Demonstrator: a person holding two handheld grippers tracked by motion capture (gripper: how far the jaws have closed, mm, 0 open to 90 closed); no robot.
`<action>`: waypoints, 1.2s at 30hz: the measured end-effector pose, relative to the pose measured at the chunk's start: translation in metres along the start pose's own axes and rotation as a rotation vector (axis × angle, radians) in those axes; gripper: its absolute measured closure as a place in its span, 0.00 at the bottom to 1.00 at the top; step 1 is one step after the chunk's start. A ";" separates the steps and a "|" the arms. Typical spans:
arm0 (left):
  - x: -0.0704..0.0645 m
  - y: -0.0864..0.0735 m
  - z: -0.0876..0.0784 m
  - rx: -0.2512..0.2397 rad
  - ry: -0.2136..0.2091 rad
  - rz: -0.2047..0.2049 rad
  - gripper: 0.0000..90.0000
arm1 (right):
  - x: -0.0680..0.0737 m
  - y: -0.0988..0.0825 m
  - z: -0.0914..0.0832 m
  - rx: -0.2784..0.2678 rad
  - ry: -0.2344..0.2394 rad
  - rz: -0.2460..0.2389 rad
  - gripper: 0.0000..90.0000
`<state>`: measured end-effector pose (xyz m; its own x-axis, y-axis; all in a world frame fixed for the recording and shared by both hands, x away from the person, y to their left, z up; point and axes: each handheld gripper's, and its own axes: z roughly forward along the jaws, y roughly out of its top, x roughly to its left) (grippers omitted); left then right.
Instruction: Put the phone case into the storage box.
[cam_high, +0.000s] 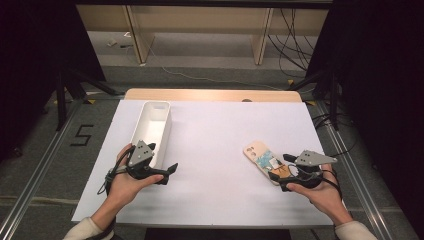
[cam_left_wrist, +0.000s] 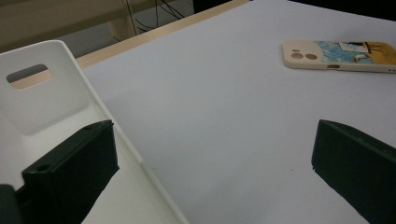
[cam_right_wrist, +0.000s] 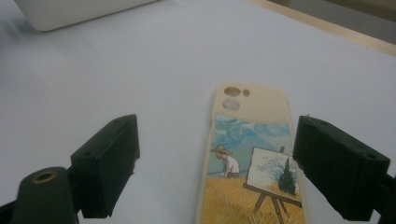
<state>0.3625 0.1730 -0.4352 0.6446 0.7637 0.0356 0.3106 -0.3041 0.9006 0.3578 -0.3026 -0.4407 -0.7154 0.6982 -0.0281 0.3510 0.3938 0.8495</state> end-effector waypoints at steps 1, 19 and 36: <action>0.000 0.000 0.000 -0.001 0.001 0.000 0.00 | 0.000 0.000 0.000 0.000 0.000 0.000 0.17; 0.000 0.000 0.000 -0.006 0.003 -0.005 0.00 | -0.036 0.003 0.006 0.064 -0.183 0.090 0.90; -0.001 -0.001 0.000 -0.005 -0.002 -0.005 0.00 | -0.057 -0.006 0.031 0.273 -0.229 0.115 1.00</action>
<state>0.3618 0.1726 -0.4362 0.6442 0.7643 0.0302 0.3104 -0.2973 0.9029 0.4151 -0.3263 -0.4601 -0.5189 0.8506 -0.0845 0.5914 0.4286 0.6830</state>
